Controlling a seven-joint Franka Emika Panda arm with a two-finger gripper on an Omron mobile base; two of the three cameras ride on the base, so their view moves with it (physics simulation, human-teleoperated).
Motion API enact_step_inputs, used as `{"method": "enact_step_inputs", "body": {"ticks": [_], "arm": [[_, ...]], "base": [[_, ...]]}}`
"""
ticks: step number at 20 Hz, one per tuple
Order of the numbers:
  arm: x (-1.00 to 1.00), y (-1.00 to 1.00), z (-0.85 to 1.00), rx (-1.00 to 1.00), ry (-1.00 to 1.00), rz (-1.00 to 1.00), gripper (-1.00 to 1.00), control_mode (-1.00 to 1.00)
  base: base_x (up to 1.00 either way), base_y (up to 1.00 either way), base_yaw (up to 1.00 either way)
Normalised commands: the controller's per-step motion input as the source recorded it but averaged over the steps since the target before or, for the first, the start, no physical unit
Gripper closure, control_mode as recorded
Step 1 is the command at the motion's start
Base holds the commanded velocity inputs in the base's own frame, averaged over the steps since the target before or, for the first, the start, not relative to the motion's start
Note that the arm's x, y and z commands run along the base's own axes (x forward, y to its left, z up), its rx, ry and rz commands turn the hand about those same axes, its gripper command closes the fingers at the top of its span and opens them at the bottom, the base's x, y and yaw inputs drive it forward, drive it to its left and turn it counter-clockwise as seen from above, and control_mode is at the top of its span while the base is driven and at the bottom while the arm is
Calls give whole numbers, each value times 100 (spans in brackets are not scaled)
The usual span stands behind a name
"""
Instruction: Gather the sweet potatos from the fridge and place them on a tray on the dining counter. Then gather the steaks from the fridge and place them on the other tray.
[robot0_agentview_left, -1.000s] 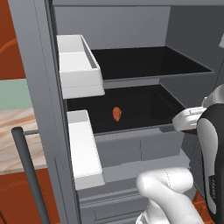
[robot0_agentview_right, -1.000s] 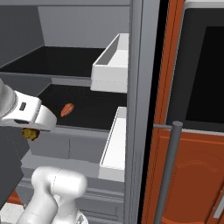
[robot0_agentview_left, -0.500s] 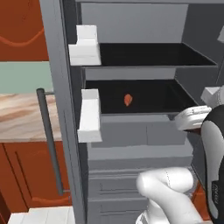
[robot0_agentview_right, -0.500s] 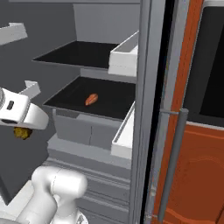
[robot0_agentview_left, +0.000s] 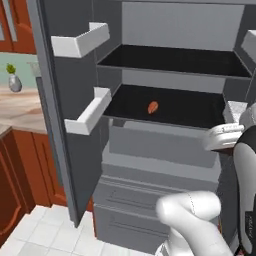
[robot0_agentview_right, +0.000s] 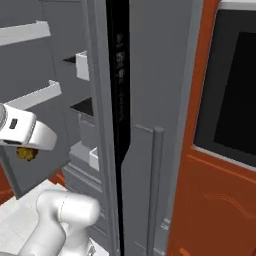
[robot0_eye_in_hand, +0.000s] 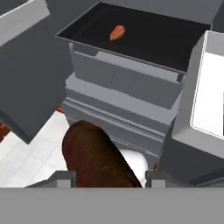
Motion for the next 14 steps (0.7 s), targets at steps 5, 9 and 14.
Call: {"method": "enact_step_inputs", "body": {"ticks": [5, 9, 14], "arm": [[0, 0, 0, 0, 0, 0, 100, 100], [0, 0, 0, 0, 0, 0, 100, 100], [0, 0, 0, 0, 0, 0, 100, 100]], "base": [[-27, 22, 76], [-10, 1, 100], [-8, 3, 100]]}}
